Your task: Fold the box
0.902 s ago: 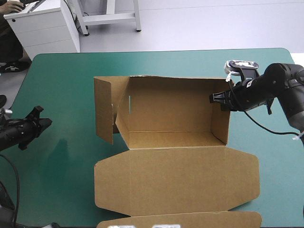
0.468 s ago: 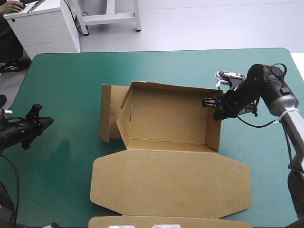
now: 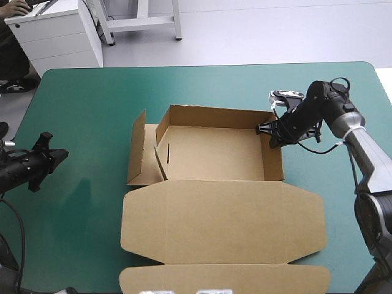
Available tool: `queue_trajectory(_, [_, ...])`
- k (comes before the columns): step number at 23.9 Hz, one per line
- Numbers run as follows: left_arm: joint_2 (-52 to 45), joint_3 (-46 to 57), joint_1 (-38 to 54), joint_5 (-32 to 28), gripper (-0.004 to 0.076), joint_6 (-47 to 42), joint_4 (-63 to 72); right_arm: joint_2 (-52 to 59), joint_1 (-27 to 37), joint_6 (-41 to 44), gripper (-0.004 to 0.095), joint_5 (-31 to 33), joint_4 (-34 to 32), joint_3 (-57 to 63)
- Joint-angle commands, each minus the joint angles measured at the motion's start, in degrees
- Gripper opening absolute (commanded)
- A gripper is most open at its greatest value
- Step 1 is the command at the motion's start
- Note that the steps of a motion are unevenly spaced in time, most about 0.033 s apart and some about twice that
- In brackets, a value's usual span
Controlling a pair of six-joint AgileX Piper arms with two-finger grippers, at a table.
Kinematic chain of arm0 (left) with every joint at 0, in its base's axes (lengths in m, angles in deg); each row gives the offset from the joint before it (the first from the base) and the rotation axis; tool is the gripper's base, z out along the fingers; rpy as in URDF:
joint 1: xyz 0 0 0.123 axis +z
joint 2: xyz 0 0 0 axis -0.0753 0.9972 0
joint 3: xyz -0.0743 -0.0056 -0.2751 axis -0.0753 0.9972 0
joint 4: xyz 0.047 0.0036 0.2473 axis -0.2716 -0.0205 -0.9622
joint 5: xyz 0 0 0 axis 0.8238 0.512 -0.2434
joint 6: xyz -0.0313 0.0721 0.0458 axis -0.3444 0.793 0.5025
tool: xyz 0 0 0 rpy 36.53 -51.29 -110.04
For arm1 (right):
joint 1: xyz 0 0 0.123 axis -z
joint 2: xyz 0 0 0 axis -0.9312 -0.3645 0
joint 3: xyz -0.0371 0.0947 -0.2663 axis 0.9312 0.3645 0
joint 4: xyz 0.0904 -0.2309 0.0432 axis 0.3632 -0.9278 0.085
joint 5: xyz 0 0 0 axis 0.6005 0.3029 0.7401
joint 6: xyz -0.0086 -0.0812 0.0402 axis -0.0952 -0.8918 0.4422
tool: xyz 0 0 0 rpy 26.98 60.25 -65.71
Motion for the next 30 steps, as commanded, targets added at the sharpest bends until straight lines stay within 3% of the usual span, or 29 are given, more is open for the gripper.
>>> queue_trajectory(1, [-2.03, -1.22, 0.02, 1.31, -0.0004, -0.5, 3.41, 0.14, 0.12, -1.91, -0.0012, 5.21, -3.08, -3.07])
queue_trajectory(16, [-2.03, -1.22, 0.02, 0.26, -0.0004, -0.37, 3.41, -0.7, 0.12, -7.23, 0.002, 5.21, -1.96, -8.37])
queue_trajectory(20, [-2.03, -1.22, 0.02, 0.26, -0.0004, -0.23, 3.41, -0.7, 0.12, -7.93, 0.0261, 5.21, 0.48, -8.37])
queue_trajectory(25, [-2.03, -1.22, 0.02, 0.26, -0.0004, -0.23, 3.41, -0.7, 0.12, -7.82, 0.0678, 5.21, 0.51, -9.25])
queue_trajectory(28, [-2.03, -1.22, 0.02, 0.26, -0.0004, -0.23, 3.41, -0.7, 0.12, -6.2, 0.0813, 5.21, 0.28, -11.66])
queue_trajectory(30, [-2.03, -1.22, 0.02, 0.26, -0.0004, -0.23, 3.41, -0.33, 0.12, -2.77, 0.0824, 5.21, -1.84, -14.4])
